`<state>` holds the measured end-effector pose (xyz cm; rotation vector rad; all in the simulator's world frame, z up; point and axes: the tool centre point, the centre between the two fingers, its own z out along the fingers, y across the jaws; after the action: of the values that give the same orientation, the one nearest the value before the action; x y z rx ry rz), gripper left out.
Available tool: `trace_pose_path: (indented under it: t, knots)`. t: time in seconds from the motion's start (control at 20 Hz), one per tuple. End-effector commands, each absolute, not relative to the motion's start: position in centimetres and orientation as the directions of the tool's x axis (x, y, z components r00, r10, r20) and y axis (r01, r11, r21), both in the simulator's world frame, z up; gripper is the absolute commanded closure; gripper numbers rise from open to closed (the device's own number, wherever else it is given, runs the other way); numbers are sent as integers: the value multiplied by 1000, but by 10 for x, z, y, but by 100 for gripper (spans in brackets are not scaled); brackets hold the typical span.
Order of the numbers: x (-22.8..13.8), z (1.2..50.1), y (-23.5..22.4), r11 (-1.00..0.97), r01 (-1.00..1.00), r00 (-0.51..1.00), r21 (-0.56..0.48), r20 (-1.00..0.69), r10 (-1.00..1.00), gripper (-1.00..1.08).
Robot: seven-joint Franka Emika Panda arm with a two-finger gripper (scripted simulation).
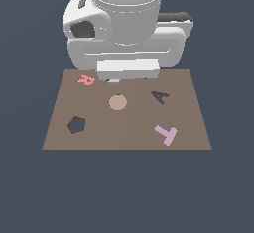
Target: Insert a designated object into the corresponding slot on a board.
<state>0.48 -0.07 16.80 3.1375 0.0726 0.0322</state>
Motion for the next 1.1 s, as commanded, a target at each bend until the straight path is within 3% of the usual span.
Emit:
trace_pose_path:
  t: [0.0, 0.5, 1.05]
  knots:
    - [5, 168, -1, -999, 46, 999, 4, 20, 46, -92]
    - [-12, 148, -12, -1000, -23, 1000, 3, 17, -23, -92]
    - [-68, 86, -40, -971, -238, 971, 2, 7, -238, -92]
